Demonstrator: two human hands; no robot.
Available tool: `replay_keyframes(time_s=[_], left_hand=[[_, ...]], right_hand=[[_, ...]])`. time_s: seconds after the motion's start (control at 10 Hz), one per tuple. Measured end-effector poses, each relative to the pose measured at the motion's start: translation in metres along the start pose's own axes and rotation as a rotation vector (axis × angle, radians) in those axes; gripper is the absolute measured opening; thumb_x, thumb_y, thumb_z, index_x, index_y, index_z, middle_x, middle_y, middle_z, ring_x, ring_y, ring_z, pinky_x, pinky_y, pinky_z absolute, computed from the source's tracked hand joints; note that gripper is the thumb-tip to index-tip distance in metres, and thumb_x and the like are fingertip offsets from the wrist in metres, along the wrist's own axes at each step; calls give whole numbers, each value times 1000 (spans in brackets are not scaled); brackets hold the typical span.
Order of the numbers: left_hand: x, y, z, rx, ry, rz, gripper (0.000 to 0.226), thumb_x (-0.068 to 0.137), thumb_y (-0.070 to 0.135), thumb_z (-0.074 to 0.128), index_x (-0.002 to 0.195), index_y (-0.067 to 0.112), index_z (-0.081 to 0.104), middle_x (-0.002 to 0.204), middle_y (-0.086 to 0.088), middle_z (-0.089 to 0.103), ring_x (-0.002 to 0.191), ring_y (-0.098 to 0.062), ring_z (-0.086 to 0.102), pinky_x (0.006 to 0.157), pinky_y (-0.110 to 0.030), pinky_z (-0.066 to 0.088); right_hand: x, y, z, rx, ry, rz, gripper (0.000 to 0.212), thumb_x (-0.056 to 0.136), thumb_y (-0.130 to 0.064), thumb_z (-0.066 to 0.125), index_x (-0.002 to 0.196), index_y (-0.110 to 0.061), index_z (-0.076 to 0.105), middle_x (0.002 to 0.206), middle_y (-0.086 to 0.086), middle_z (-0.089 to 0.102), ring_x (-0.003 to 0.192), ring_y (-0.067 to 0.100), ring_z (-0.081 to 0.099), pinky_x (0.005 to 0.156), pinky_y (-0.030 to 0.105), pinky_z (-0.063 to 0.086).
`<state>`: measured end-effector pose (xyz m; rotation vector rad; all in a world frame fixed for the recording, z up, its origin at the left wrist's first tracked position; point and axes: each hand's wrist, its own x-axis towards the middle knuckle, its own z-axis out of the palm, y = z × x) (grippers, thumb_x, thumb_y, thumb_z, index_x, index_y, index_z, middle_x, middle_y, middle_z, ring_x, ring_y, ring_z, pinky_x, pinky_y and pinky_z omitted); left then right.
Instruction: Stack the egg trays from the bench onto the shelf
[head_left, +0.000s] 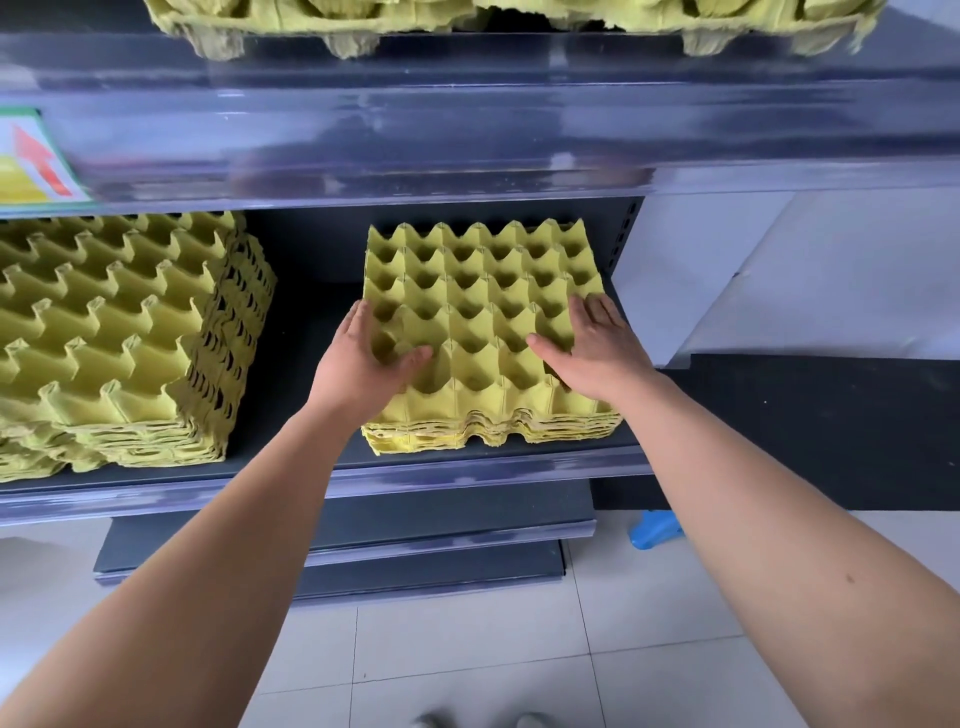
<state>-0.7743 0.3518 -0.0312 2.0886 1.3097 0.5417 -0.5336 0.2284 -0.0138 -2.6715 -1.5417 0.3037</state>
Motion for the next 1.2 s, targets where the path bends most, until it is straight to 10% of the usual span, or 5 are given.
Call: replay_keyframes(time_s=[0.9, 1.1, 1.2], left_hand=[[-30, -15, -2, 146, -204, 96, 82, 91, 61, 40, 151, 9, 19, 160, 2, 3, 144, -21, 22, 113, -39, 31], [-58, 4, -29, 363, -179, 71, 48, 94, 46, 48, 134, 21, 50, 145, -4, 39, 123, -28, 46, 97, -44, 45], [-85, 7, -47, 368, -128, 55, 35, 95, 40, 49, 119, 18, 61, 123, -3, 57, 97, -24, 58, 78, -35, 50]], right_hand=[[-43, -20, 17, -99, 32, 50, 80, 90, -69, 18, 151, -17, 18, 160, 11, -2, 146, 30, -4, 117, 47, 1], [-72, -33, 2, -30, 112, -6, 47, 94, -45, 45, 130, -16, 54, 141, 12, 45, 133, 30, 39, 110, 45, 28], [-98, -38, -6, -1, 175, -56, 32, 93, -36, 50, 112, -13, 63, 100, 4, 66, 94, 24, 61, 83, 35, 48]])
